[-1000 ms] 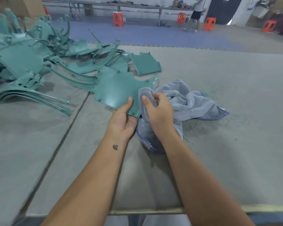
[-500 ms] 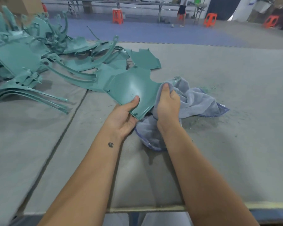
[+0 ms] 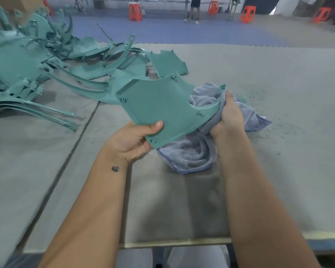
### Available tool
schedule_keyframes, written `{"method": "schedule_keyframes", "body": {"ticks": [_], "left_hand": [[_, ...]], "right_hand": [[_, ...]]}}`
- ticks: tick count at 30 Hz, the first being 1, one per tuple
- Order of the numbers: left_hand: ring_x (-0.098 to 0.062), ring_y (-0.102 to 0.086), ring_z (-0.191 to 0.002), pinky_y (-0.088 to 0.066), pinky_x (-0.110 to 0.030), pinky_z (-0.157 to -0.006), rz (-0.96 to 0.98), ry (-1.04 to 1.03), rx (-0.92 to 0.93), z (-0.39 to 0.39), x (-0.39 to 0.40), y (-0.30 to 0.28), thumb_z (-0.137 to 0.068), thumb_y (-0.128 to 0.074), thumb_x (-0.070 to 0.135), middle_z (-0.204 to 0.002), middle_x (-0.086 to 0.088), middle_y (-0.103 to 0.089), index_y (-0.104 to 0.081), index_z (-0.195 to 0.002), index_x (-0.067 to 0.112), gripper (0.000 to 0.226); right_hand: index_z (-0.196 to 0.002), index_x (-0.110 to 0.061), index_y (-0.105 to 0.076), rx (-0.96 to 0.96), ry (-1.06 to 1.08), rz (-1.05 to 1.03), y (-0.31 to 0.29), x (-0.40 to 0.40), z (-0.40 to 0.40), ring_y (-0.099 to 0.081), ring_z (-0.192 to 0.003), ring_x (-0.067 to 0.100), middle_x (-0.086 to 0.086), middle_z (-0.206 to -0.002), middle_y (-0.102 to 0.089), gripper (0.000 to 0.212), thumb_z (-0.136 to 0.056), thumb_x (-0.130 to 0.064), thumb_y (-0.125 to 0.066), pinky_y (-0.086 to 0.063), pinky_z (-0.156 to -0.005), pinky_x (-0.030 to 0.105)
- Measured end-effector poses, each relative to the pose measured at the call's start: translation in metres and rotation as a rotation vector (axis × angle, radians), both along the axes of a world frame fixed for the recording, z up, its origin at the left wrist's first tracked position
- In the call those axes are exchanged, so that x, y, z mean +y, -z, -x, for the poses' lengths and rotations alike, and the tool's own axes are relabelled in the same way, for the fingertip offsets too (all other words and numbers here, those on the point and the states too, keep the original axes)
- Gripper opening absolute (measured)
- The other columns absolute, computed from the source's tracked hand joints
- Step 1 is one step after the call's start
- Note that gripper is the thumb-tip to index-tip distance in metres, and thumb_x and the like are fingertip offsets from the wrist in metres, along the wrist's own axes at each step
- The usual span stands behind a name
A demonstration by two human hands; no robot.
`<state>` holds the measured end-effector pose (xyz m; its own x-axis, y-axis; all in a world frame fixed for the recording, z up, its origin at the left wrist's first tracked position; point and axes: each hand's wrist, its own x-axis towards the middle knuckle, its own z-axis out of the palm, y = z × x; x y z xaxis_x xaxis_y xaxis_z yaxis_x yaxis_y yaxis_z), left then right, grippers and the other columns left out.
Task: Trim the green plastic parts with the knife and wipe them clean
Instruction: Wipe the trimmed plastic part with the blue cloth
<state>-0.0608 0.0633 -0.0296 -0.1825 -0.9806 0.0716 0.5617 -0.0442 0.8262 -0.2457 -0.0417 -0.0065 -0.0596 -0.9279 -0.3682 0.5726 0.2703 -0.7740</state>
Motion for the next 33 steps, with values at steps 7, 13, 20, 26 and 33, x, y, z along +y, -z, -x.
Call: {"method": "schedule_keyframes", "body": {"ticks": [7,13,20,26,33], "left_hand": [[-0.024,-0.070,-0.102,-0.059,-0.034,-0.080,0.009,-0.117,0.034,0.005,-0.006,0.003,-0.072,-0.073,0.002,-0.110,-0.011,-0.073,-0.075,-0.104,0.010,0.033],[-0.022,-0.071,-0.097,-0.059,-0.034,-0.079,-0.042,-0.314,0.093,0.017,-0.011,0.000,-0.077,-0.063,0.003,-0.105,-0.009,-0.074,-0.065,-0.111,0.007,0.035],[-0.023,-0.068,-0.106,-0.054,-0.046,-0.094,-0.123,-0.619,0.098,0.024,-0.018,-0.007,-0.088,-0.062,0.037,-0.114,-0.005,-0.072,-0.066,-0.111,0.017,0.030],[-0.024,-0.066,-0.111,-0.057,-0.043,-0.088,-0.073,-0.501,0.135,0.014,-0.012,-0.008,-0.085,-0.064,0.031,-0.121,-0.007,-0.069,-0.061,-0.125,0.012,0.045],[-0.022,-0.070,-0.102,-0.058,-0.036,-0.077,-0.064,-0.436,0.213,0.004,-0.006,-0.006,-0.092,-0.059,0.026,-0.110,-0.004,-0.073,-0.066,-0.113,0.014,0.026]], "right_hand": [[-0.100,-0.014,-0.062,0.253,-0.003,0.136,0.003,0.001,-0.008,-0.067,-0.097,0.030,0.012,-0.105,-0.068,0.035,-0.095,-0.047,-0.051,-0.055,-0.088,0.048],[-0.084,-0.013,-0.062,0.508,-0.029,0.285,0.004,0.015,-0.026,-0.065,-0.083,0.020,0.002,-0.084,-0.065,0.034,-0.097,-0.042,-0.051,-0.056,-0.078,0.035],[-0.076,-0.011,-0.058,0.421,-0.169,0.369,0.011,0.018,-0.035,-0.061,-0.060,0.009,-0.002,-0.063,-0.060,0.032,-0.098,-0.033,-0.053,-0.052,-0.065,0.028],[-0.089,-0.016,-0.065,0.365,-0.032,0.280,0.008,0.009,-0.021,-0.069,-0.081,0.014,0.001,-0.085,-0.070,0.029,-0.097,-0.041,-0.051,-0.057,-0.071,0.027],[-0.111,-0.007,-0.063,0.121,0.045,0.064,0.006,-0.001,0.005,-0.070,-0.087,0.027,0.012,-0.098,-0.070,0.045,-0.097,-0.048,-0.049,-0.060,-0.072,0.038]]}}
